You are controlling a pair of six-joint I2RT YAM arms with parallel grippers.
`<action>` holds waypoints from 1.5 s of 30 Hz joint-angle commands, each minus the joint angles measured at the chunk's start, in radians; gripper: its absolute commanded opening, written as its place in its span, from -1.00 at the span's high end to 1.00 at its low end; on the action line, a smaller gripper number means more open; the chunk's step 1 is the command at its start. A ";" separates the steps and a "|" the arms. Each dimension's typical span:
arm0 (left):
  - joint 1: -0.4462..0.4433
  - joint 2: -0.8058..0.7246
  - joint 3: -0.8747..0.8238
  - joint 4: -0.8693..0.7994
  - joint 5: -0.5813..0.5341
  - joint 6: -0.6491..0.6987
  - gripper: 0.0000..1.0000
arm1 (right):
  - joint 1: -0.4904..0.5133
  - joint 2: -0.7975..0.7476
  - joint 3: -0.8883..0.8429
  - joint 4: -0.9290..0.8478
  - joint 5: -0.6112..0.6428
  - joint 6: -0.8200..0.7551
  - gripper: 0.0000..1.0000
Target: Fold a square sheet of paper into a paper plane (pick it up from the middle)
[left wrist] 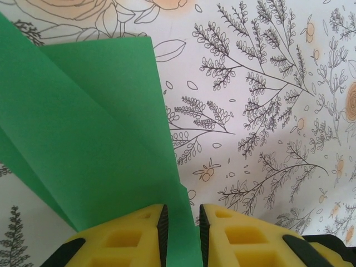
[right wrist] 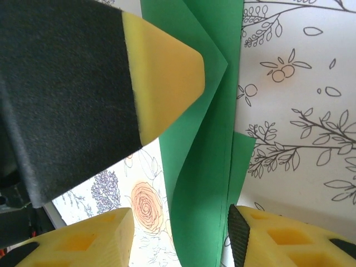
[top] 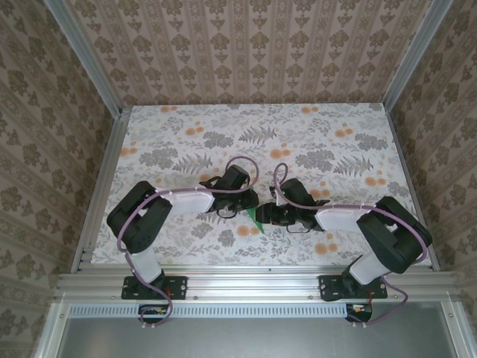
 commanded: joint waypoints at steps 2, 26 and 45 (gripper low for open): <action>0.006 0.023 0.023 0.001 0.009 0.027 0.50 | 0.008 0.043 0.045 -0.094 0.009 -0.045 -0.01; 0.010 0.007 0.016 0.060 0.049 -0.003 0.51 | 0.070 0.078 0.146 -0.233 0.148 -0.182 -0.18; 0.025 -0.040 -0.009 0.081 0.067 -0.026 0.50 | 0.098 0.083 0.145 -0.240 0.241 -0.168 0.45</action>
